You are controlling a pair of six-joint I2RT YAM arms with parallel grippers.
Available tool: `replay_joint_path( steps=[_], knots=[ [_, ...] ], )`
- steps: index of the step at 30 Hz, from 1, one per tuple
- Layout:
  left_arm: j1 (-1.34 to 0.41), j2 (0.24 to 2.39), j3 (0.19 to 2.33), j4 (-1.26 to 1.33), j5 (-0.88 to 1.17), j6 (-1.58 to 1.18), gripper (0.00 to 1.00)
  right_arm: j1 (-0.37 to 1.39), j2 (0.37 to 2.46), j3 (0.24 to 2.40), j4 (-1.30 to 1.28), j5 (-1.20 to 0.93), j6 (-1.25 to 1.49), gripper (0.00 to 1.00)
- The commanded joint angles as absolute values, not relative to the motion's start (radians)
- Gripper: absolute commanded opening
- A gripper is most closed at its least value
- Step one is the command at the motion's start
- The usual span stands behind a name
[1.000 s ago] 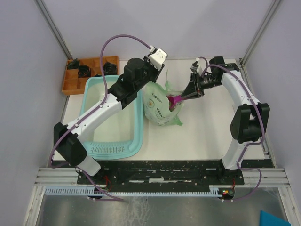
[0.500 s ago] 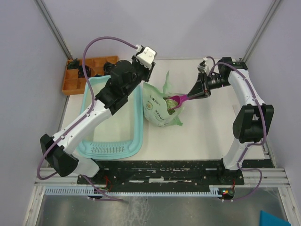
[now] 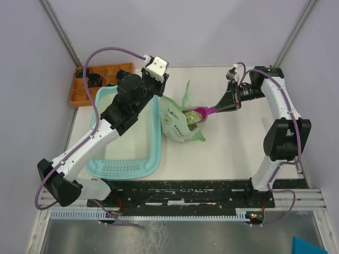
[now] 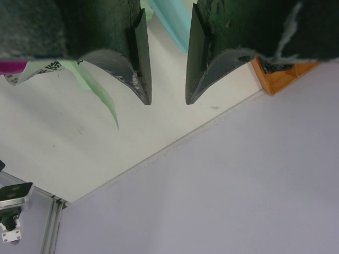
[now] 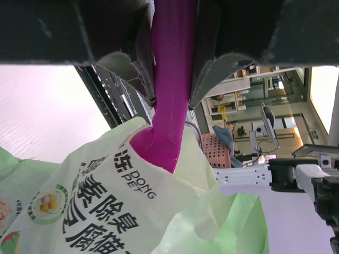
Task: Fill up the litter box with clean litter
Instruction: 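Scoop the cat litter from the cat litter bag.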
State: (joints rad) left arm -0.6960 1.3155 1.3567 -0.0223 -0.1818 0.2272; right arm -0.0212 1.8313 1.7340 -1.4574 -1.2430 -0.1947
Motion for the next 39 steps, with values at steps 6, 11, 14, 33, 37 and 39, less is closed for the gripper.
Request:
replay_joint_path(
  steps=[6,11,14,33,37,39],
  knots=[
    [-0.697,1.267,1.356,-0.002,-0.198,0.187,0.39,-0.039,1.836,1.819,-1.714,-1.354,-0.464,0.02],
    [-0.698,1.271,1.381,-0.022,-0.201,0.182,0.39,-0.049,1.843,1.817,-1.758,-1.351,-0.499,0.02],
    [-0.698,1.268,1.392,-0.024,-0.205,0.172,0.38,-0.053,1.838,1.816,-1.757,-1.355,-0.489,0.02],
    [-0.697,1.197,1.392,-0.079,-0.24,0.172,0.38,-0.068,1.623,1.624,-1.194,-1.46,0.208,0.02],
    [-0.697,1.18,1.393,-0.088,-0.24,0.178,0.38,-0.081,1.597,1.577,-1.156,-1.442,0.233,0.02],
    [-0.698,1.177,1.396,-0.096,-0.235,0.177,0.38,-0.088,1.585,1.548,-1.129,-1.446,0.253,0.02]
  ],
)
